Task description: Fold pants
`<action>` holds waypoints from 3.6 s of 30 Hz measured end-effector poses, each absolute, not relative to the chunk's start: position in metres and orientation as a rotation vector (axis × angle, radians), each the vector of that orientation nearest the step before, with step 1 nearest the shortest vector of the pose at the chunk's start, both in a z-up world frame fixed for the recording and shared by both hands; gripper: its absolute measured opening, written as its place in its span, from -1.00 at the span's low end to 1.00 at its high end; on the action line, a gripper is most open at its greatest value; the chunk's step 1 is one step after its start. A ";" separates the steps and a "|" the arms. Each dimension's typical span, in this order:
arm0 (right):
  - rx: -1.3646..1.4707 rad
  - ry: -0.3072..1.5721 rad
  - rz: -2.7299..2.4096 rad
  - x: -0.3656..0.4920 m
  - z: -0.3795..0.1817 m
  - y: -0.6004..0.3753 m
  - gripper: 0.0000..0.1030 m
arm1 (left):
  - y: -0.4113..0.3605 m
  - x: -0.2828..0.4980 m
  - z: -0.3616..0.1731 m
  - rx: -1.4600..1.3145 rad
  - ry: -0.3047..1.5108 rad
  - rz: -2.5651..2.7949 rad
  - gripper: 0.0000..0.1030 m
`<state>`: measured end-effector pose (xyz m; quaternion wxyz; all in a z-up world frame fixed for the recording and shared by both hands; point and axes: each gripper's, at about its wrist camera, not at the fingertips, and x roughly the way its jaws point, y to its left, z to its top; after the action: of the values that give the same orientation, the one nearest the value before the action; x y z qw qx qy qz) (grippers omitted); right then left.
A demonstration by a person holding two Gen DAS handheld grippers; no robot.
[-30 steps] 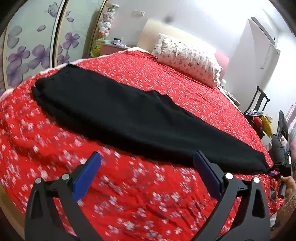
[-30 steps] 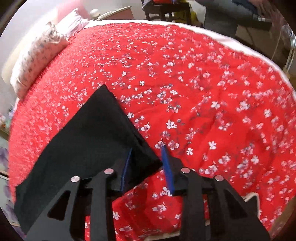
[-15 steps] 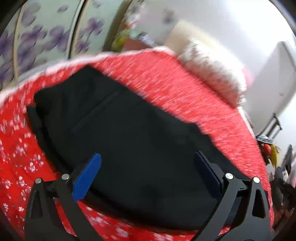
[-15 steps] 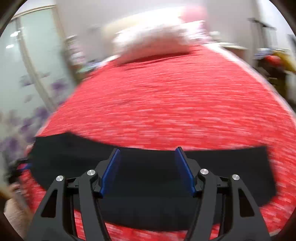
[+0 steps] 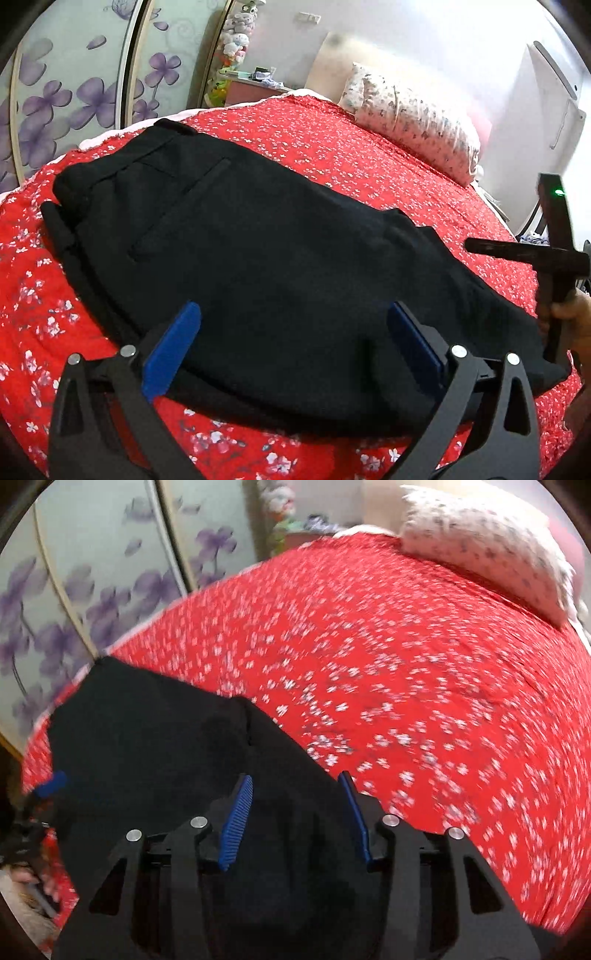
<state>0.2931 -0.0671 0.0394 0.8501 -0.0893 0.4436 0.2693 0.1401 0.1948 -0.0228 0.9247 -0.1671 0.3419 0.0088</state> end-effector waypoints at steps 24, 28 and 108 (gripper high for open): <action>-0.306 0.916 0.357 0.288 0.018 -0.070 -0.15 | 0.193 0.146 -0.027 -0.335 0.719 0.027 0.96; -0.008 0.837 0.307 0.254 0.059 -0.161 0.17 | 0.193 0.146 -0.027 -0.336 0.718 0.026 0.96; 0.564 0.865 0.489 0.197 0.033 -0.170 -0.63 | 0.186 0.143 -0.026 -0.361 0.710 0.016 0.97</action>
<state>0.1967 -0.1702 0.0329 0.8411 0.2670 0.4095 0.2316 0.1434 0.1857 -0.0256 0.9217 -0.1758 0.3457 0.0078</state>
